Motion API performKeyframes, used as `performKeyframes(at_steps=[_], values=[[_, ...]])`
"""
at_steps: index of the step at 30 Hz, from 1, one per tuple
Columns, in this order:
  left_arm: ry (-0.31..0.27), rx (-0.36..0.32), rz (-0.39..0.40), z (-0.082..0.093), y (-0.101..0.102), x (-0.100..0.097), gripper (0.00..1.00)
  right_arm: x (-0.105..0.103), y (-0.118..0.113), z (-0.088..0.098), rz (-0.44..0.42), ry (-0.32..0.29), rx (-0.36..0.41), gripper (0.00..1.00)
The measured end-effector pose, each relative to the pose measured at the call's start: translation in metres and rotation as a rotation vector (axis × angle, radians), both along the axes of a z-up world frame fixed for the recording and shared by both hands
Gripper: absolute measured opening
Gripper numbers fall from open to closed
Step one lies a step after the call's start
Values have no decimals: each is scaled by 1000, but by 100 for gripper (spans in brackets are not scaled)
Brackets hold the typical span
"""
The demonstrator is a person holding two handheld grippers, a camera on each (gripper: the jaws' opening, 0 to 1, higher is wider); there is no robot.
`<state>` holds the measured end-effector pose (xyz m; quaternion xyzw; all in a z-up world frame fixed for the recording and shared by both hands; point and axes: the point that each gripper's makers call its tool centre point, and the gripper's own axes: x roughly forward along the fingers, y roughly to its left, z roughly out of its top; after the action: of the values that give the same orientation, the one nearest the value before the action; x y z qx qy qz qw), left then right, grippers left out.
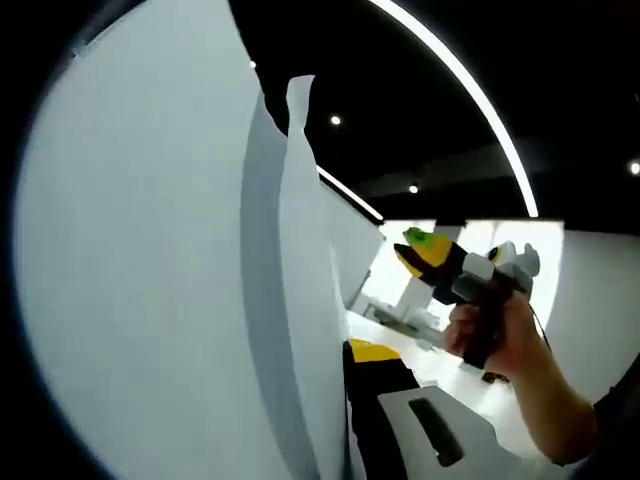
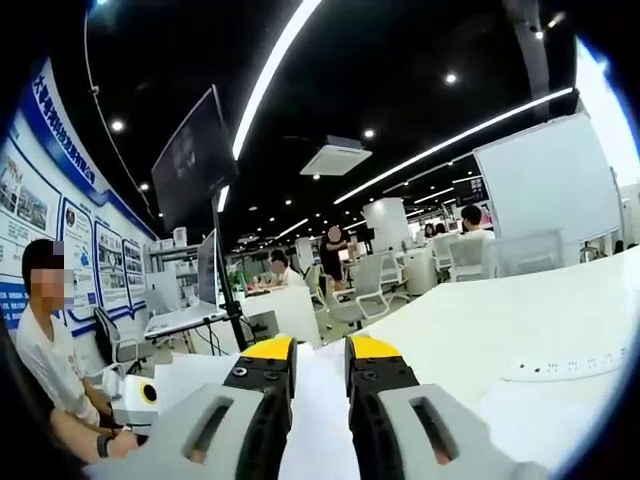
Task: Organize the stack of printing papers by aligning and flattening the scattered papers on the table
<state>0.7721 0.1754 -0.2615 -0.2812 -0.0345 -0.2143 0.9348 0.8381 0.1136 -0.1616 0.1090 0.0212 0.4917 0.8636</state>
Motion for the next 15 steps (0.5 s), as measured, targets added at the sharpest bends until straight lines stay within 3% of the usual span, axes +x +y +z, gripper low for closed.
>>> performKeyframes(at_steps=[15], values=[[2, -3, 0, 0, 1, 0, 6, 10, -16, 10, -74, 4, 2, 39]])
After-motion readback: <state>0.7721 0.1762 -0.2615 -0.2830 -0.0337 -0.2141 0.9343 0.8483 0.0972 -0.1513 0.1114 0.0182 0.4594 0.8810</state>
